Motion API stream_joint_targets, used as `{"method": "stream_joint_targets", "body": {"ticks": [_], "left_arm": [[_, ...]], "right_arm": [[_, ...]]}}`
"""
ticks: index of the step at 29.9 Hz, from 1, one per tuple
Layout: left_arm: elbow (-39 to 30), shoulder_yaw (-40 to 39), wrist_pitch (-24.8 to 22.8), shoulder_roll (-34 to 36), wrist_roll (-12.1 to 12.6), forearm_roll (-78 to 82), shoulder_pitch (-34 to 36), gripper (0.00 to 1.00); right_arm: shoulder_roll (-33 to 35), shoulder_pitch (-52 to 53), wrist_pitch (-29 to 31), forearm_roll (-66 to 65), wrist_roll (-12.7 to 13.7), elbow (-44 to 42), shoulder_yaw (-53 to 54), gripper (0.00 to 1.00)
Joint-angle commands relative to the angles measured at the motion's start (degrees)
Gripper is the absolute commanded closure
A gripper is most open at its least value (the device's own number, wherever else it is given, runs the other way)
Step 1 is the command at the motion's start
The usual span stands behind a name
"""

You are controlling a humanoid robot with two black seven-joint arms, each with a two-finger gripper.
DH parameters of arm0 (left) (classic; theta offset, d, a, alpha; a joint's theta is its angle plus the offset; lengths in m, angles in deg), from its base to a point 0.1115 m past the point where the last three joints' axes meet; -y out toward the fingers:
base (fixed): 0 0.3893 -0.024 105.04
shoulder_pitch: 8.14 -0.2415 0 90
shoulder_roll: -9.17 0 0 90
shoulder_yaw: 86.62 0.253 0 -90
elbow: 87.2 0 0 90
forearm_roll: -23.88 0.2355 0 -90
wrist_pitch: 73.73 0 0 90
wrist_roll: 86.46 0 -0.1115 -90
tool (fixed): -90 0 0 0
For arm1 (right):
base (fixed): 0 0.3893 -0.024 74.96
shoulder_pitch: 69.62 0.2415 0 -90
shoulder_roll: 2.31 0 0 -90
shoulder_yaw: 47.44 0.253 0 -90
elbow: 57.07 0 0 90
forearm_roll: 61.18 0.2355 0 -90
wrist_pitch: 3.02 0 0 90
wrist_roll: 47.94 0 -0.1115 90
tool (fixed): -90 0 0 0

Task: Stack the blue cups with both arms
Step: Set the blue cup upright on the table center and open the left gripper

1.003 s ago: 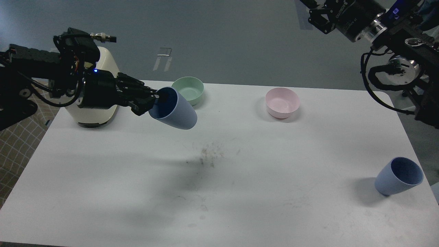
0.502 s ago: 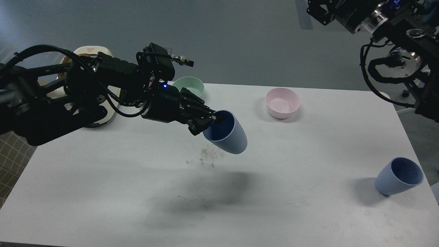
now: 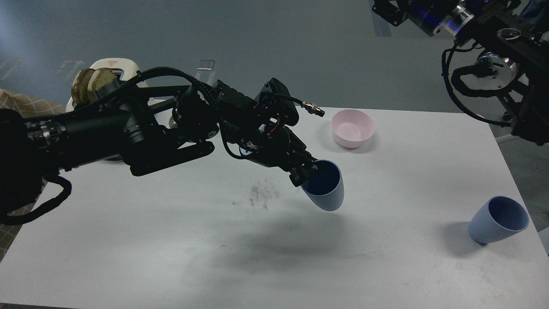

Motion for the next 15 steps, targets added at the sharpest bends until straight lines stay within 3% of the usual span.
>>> {"method": "stream_joint_targets", "body": {"ticks": [1,15], "left_arm": [[2.3,1.7,0.0,-2.6,0.5,0.0,0.2,1.00],[3.6,10.4,0.0,-4.5,0.4,0.0,3.3,1.00]], "right_arm": [[0.3,0.0,0.0,0.1,0.0,0.0,-0.3,0.00],[0.5,-0.2,0.0,0.2,0.0,0.2,-0.5,0.00]]}}
